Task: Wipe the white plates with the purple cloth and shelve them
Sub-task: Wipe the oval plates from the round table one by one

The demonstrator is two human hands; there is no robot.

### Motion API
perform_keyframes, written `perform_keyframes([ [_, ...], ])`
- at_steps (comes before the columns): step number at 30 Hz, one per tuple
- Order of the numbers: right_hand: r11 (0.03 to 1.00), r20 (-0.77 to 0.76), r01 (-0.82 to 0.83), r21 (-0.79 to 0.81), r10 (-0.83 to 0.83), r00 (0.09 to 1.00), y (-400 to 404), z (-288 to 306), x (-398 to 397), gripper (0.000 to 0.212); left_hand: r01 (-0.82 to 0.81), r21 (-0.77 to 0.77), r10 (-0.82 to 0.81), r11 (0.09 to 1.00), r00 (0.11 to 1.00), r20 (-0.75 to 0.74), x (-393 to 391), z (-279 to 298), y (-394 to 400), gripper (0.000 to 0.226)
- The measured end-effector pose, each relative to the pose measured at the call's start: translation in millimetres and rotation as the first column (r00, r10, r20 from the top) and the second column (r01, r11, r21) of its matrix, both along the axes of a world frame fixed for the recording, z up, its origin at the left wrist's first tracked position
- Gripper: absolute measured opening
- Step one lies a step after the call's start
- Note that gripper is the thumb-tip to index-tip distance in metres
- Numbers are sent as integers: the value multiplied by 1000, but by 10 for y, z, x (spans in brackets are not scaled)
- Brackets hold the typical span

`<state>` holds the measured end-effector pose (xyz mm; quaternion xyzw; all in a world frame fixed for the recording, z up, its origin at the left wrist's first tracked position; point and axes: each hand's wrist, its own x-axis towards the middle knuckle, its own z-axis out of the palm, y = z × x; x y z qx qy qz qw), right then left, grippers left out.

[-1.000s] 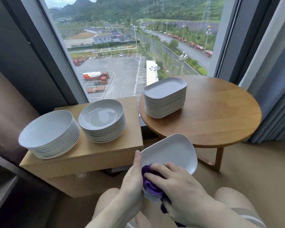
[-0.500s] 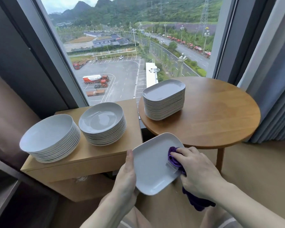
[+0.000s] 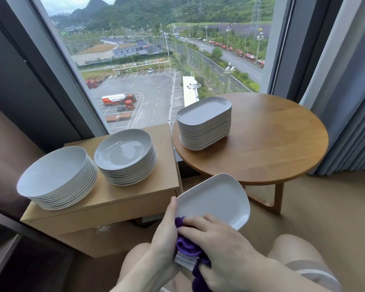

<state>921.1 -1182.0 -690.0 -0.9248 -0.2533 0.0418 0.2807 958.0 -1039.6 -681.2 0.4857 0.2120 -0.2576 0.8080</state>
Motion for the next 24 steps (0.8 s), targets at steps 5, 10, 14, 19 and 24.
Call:
perform_keyframes([
  [5,993,-57,117,-12,-117,991,-123,82,93,78,-9,64,6,998,999,49,-1,-71,-68,67],
  [10,945,-84,322,-63,-327,941,-404,40,310,78,43,128,-60,991,989,135,28,-88,-36,65],
  [14,882,-66,416,-220,-439,896,-630,36,431,76,53,207,-96,977,974,204,47,-22,15,53],
  [19,862,-58,331,-384,-381,923,-478,23,364,54,-16,182,-30,983,968,249,114,49,127,47],
  [24,934,-72,155,-321,-188,980,-190,96,201,46,-111,125,84,986,975,208,167,20,183,54],
])
